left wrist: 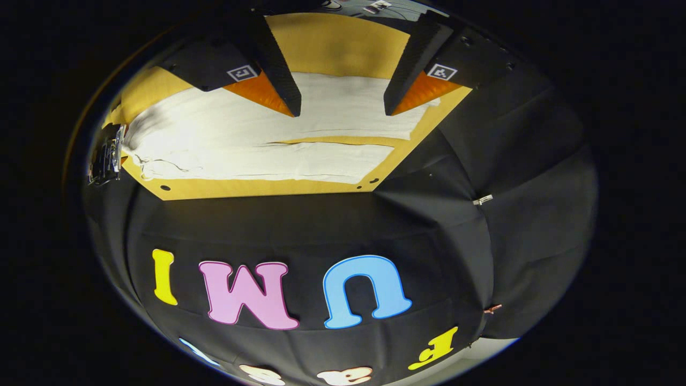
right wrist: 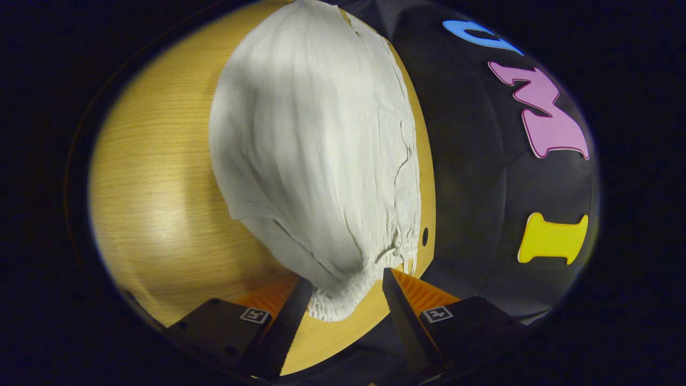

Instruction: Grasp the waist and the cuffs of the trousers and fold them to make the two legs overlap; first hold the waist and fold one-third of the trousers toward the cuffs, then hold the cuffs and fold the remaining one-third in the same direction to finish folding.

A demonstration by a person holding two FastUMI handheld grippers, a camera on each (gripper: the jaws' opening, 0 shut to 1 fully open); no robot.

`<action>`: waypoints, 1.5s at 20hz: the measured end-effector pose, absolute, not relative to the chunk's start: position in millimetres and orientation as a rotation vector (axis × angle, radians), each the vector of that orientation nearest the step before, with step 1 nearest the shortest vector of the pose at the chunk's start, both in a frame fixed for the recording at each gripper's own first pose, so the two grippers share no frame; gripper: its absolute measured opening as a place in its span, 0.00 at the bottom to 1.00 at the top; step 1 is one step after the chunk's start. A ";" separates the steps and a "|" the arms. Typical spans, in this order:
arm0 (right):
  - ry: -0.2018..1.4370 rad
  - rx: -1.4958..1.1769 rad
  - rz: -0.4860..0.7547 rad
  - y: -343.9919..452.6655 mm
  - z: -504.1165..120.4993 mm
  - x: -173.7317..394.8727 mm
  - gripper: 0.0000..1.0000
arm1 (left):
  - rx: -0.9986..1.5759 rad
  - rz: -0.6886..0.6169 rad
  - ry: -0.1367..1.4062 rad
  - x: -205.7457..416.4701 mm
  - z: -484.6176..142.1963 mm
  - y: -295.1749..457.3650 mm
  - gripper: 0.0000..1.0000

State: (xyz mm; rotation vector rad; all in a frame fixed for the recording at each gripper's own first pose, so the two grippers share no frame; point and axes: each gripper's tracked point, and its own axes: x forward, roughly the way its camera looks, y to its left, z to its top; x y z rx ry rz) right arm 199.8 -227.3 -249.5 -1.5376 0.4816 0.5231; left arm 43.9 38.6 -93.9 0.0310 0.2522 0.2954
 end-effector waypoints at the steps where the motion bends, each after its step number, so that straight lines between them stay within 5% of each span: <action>1: 0.497 -1.535 0.518 -227.8 -250.9 200.5 0.81 | 0.030 0.305 0.261 42.2 -97.2 43.7 0.99; 4: 0.544 -1.507 0.519 -228.4 -256.1 199.9 0.63 | 0.028 0.334 0.292 35.9 -107.3 60.7 0.99; 5: 0.569 -1.506 0.531 -229.6 -261.6 198.1 0.65 | 0.043 0.353 0.301 33.0 -111.6 68.4 0.99; 6: 0.566 -1.517 0.536 -228.4 -260.6 199.5 0.47 | 0.059 0.370 0.308 31.7 -112.0 77.1 0.98; 12: 0.661 -1.505 0.554 -230.4 -268.7 195.4 0.12 | 0.106 0.432 0.347 26.8 -131.6 118.0 0.98; 19: 0.781 -1.444 0.622 -224.7 -267.7 191.3 0.05 | 0.419 0.356 0.487 52.1 -186.5 174.8 0.97; 30: 0.799 -1.468 0.609 -226.1 -268.3 191.3 0.05 | 0.981 0.024 0.732 85.7 -255.7 258.8 0.96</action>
